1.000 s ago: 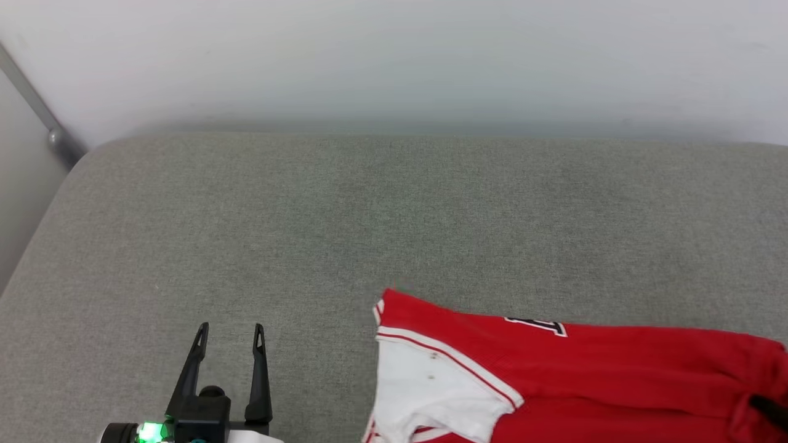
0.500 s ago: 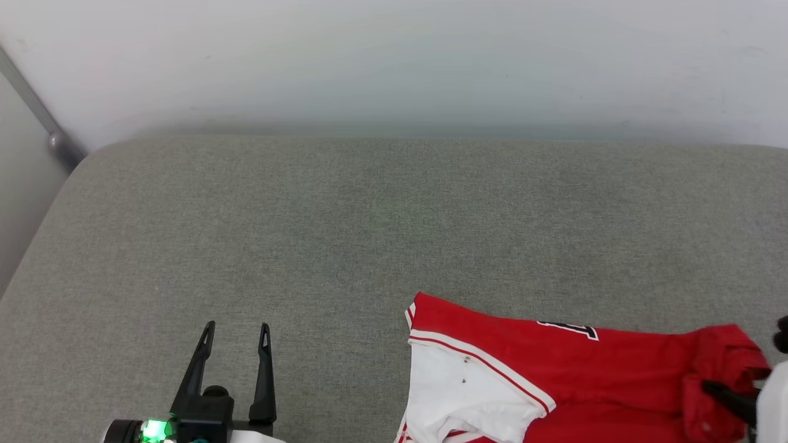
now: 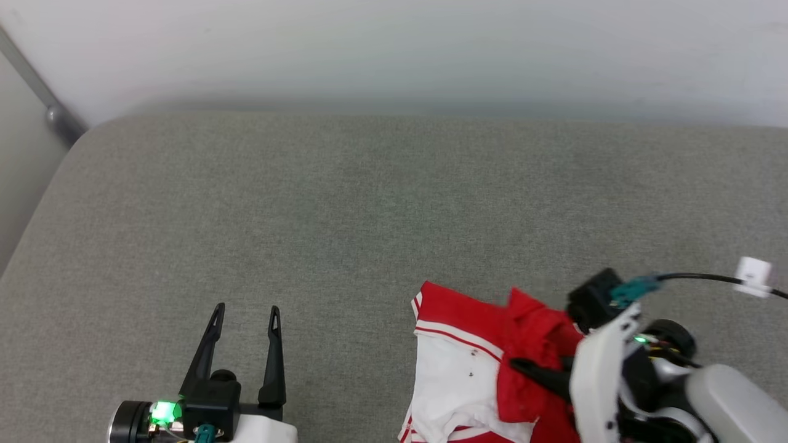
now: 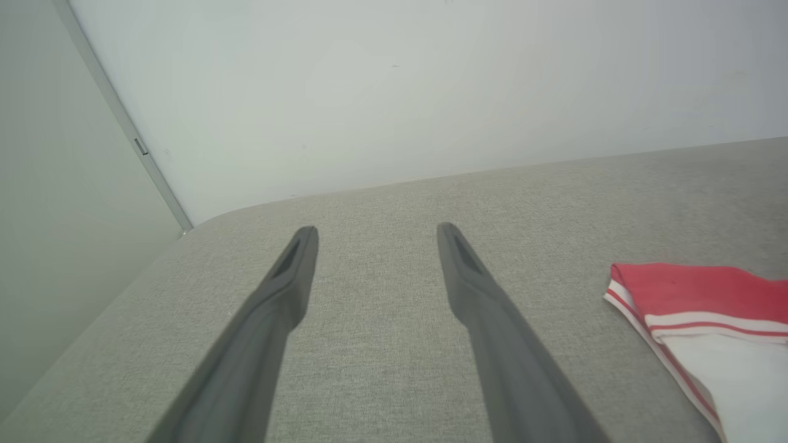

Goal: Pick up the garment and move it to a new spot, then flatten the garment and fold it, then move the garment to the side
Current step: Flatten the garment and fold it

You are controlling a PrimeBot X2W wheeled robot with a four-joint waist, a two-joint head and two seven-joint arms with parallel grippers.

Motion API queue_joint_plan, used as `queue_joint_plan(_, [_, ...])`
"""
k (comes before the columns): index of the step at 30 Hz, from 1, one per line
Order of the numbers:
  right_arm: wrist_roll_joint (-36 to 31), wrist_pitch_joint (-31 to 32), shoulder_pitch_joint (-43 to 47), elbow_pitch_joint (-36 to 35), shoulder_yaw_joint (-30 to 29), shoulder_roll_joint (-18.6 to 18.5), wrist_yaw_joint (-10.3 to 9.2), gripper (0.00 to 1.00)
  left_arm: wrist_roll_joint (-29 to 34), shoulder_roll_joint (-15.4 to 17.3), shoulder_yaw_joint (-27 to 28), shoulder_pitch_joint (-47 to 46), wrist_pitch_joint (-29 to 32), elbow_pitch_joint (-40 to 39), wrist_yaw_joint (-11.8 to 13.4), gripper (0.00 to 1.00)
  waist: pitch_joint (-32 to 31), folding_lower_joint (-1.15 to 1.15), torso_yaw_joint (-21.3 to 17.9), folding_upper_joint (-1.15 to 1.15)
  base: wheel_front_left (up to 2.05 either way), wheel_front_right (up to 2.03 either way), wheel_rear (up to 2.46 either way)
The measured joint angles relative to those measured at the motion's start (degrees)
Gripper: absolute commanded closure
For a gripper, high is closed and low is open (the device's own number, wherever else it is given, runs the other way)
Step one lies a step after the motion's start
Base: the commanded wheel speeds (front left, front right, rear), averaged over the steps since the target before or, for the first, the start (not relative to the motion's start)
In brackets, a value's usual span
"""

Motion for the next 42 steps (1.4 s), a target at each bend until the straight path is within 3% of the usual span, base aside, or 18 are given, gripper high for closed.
queue_joint_plan(9, [-1.5, -2.5, -11.2, 14.9, 11.8, 7.5, 0.0, 1.0, 0.4, -1.2, 0.0, -1.9, 0.0, -0.1, -0.7, 0.0, 3.5, 0.0, 1.7, 0.0, 0.0, 0.0, 0.0])
queue_joint_plan(16, [-3.6, -6.9, -15.2, 25.3, 18.9, 9.5, 0.01, 1.0, 0.5, -1.9, 0.1, -3.0, 0.0, 0.4, -1.1, 0.0, 5.4, 0.0, 3.2, 0.0, 0.0, 0.0, 0.0])
queue_joint_plan(17, [-3.7, -7.8, -15.6, 26.0, 19.8, 9.5, 0.04, 0.8, 0.5, -2.0, 0.2, -3.0, 0.0, 0.5, -1.1, 0.0, 5.4, 0.0, 3.3, 0.0, 0.0, 0.0, 0.0])
queue_joint_plan(18, [-3.8, -8.5, -16.0, 26.4, 20.7, 9.4, 0.04, 0.33, 0.5, -2.0, 0.3, -3.0, 0.0, 0.6, -1.1, 0.0, 5.1, 0.0, 3.3, 0.0, 0.0, 0.0, 0.0])
queue_joint_plan(19, [-3.8, -9.4, -16.2, 26.6, 21.4, 9.3, 0.04, 0.0, 0.5, -2.1, 0.5, -2.8, 0.0, 0.7, -1.1, 0.0, 4.8, 0.0, 3.2, 0.0, 0.0, 0.0, 0.0])
queue_joint_plan(23, [-5.0, -14.4, -16.7, 24.5, 24.0, 6.8, 0.04, 0.0, 0.5, -2.1, 1.3, -1.2, 0.0, 1.2, -0.9, 0.0, 2.9, 0.0, 2.6, 0.0, 0.0, 0.0, 0.0])
queue_joint_plan(27, [-6.3, -19.6, -17.2, 20.0, 22.2, 2.6, 0.01, 0.0, 0.4, -2.2, 1.7, 0.3, 0.0, 1.0, -0.9, 0.0, 0.7, 0.0, 1.4, 0.0, 0.0, 0.0, 0.0])
queue_joint_plan(34, [-11.6, -27.5, -14.5, 17.0, 9.5, -0.7, 0.01, 0.0, 0.3, -2.3, 3.1, 2.2, 0.0, 0.6, -1.1, 0.0, -2.2, 0.0, -1.8, 0.0, 0.0, 0.0, 0.0])
queue_joint_plan(37, [-16.2, -32.9, -12.0, 17.6, 2.1, -0.1, 0.01, 0.0, 0.3, -2.3, 3.4, 2.7, 0.0, 0.3, -1.3, 0.0, -3.1, 0.0, -2.8, 0.0, 0.0, 0.0, 0.0])
queue_joint_plan(42, [-25.8, -43.0, -5.9, 18.7, -10.8, 4.1, 0.01, 0.0, 0.3, -2.4, 3.8, 3.3, 0.0, 0.0, -1.7, 0.0, -4.6, 0.0, -3.7, 0.0, 0.0, 0.0, 0.0])
